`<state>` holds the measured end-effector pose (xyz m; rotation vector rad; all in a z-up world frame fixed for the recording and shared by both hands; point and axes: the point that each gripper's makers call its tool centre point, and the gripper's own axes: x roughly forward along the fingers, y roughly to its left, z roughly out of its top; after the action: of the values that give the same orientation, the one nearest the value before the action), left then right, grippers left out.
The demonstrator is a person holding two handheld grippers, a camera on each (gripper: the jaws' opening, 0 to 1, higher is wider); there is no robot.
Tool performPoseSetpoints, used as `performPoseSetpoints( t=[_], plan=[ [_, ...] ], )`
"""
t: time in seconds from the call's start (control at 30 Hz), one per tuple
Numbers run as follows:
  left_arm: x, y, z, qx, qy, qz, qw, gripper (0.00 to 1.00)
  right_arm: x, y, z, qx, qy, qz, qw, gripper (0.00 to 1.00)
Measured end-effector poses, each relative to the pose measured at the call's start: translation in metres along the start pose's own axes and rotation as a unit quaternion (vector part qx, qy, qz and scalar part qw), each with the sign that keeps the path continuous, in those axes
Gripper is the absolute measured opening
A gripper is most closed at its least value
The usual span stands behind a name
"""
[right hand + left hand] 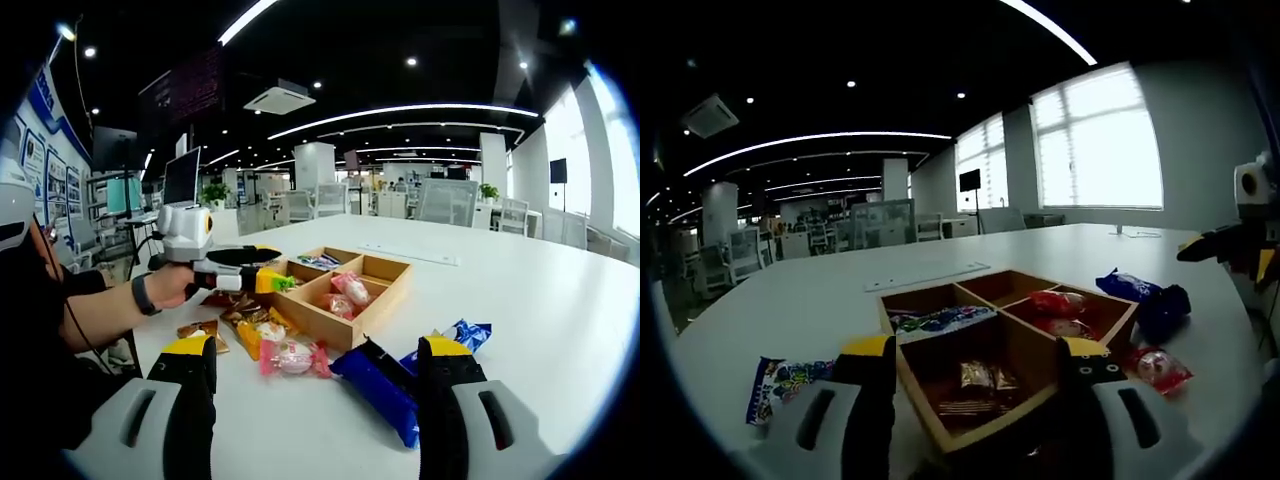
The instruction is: Pick up the scattered marshmallows, QQ candies, Oreo cookies, and mixed nuts on the table and sort them into separate containers
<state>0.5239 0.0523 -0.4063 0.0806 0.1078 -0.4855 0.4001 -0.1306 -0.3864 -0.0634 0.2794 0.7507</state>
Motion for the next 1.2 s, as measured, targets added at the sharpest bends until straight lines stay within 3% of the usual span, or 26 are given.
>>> performPoseSetpoints(
  t=[0.3,0.63,0.83,1.2],
  plan=[
    [-0.006,-0.005,0.010,0.016,-0.023,0.007,0.9996,0.97,0.000,-0.001,0.000,-0.001,0.000,0.000,1.0000,0.78],
    [-0.027,-0.006,0.020,0.009,-0.030,0.005,0.9995,0.97,0.002,-0.001,0.004,-0.003,-0.004,0.003,1.0000,0.78],
    [-0.044,0.007,0.025,0.002,-0.031,0.010,0.9995,0.97,0.006,0.001,0.006,-0.007,-0.001,0.008,0.9999,0.78],
    [-0.086,0.012,0.037,0.014,-0.036,0.016,0.9991,0.97,0.008,0.005,0.009,-0.008,-0.007,0.015,0.9998,0.78]
  ],
)
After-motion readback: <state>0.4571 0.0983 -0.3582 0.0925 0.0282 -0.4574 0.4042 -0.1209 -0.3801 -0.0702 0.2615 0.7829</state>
